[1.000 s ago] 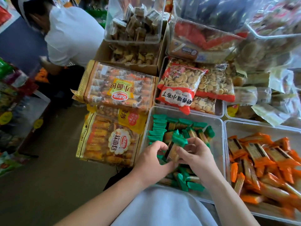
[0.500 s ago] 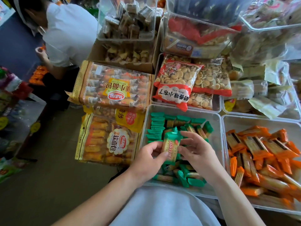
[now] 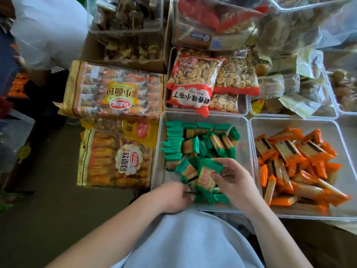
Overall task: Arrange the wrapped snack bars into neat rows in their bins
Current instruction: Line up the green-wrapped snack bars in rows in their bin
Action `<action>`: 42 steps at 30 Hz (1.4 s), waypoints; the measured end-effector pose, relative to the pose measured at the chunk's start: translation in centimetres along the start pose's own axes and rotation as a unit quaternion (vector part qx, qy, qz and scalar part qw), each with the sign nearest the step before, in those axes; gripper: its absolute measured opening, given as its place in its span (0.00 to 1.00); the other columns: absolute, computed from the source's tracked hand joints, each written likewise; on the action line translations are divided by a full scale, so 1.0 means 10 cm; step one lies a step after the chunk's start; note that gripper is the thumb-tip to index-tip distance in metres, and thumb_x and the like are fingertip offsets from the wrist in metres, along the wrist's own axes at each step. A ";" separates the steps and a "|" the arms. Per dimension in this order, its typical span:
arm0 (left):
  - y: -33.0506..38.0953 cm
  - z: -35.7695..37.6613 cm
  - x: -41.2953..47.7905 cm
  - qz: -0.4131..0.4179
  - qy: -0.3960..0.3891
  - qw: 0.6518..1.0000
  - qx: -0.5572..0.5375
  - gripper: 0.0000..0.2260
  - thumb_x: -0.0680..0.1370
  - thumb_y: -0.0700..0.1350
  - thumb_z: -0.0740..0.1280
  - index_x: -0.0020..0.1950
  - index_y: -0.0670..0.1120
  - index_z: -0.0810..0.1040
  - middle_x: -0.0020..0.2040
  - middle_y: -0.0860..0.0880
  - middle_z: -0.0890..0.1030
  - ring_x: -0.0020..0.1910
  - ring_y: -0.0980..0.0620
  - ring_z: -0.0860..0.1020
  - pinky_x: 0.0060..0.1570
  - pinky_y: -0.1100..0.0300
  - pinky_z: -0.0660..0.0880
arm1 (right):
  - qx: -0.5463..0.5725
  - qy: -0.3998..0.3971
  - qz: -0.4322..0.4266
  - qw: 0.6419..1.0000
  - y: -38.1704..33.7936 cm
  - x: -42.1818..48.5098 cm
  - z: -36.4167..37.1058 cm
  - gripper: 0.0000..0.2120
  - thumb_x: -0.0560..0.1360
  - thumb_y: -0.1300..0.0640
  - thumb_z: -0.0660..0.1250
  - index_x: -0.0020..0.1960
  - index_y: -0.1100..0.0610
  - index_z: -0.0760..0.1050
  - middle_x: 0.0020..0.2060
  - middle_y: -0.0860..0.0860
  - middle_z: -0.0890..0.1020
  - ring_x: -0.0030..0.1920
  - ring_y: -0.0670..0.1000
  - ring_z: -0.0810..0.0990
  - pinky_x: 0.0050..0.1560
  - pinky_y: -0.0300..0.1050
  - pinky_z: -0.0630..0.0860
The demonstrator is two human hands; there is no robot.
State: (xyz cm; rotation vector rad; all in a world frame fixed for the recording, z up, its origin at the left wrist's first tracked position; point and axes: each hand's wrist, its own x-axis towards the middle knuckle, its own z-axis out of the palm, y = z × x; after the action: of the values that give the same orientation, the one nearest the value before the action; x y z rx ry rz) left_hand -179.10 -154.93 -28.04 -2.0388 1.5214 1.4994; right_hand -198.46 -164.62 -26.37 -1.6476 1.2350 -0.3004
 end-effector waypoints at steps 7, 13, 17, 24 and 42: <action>-0.04 -0.10 -0.33 0.038 0.032 0.997 0.062 0.19 0.77 0.64 0.69 0.55 0.49 0.79 0.55 0.48 0.74 0.54 0.46 0.76 0.51 0.53 0.75 | 0.018 0.015 -0.007 1.000 -0.08 0.04 0.10 0.17 0.76 0.56 0.76 0.61 0.45 0.77 0.41 0.52 0.82 0.40 0.49 0.81 0.39 0.42 0.79; -0.19 -0.06 -0.47 0.073 0.111 0.991 0.034 0.22 0.73 0.47 0.76 0.65 0.55 0.77 0.62 0.51 0.80 0.60 0.49 0.78 0.58 0.54 0.78 | 0.041 0.007 -0.015 0.999 -0.20 0.14 0.22 0.16 0.74 0.56 0.78 0.57 0.40 0.79 0.39 0.49 0.84 0.41 0.53 0.84 0.46 0.60 0.83; -0.29 -0.08 -0.54 0.101 0.205 0.971 -0.071 0.15 0.76 0.45 0.73 0.62 0.57 0.81 0.57 0.57 0.83 0.55 0.56 0.80 0.55 0.57 0.78 | 0.053 -0.001 -0.020 0.998 -0.28 0.12 0.20 0.16 0.75 0.57 0.78 0.57 0.40 0.79 0.41 0.50 0.84 0.42 0.55 0.85 0.48 0.60 0.84; -0.36 -0.11 -0.62 0.084 0.264 0.850 -0.448 0.20 0.79 0.41 0.74 0.71 0.51 0.77 0.58 0.57 0.84 0.58 0.60 0.82 0.57 0.62 0.81 | 0.065 -0.017 -0.026 0.997 -0.44 0.15 0.16 0.17 0.75 0.58 0.77 0.59 0.41 0.79 0.43 0.52 0.85 0.44 0.57 0.86 0.48 0.64 0.84; -0.20 -0.12 -0.56 0.113 0.265 0.801 -0.524 0.11 0.79 0.37 0.74 0.58 0.48 0.83 0.52 0.54 0.88 0.53 0.57 0.85 0.53 0.60 0.82 | 0.129 -0.123 -0.047 0.983 -0.61 0.07 0.13 0.17 0.78 0.67 0.71 0.61 0.48 0.80 0.49 0.57 0.84 0.49 0.56 0.87 0.51 0.59 0.85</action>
State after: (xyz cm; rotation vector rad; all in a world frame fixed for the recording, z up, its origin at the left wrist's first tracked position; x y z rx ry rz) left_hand -176.62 -151.37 -23.81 -3.1855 1.1726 2.3668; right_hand -193.79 -164.65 -22.21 -1.4706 0.8944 -0.2935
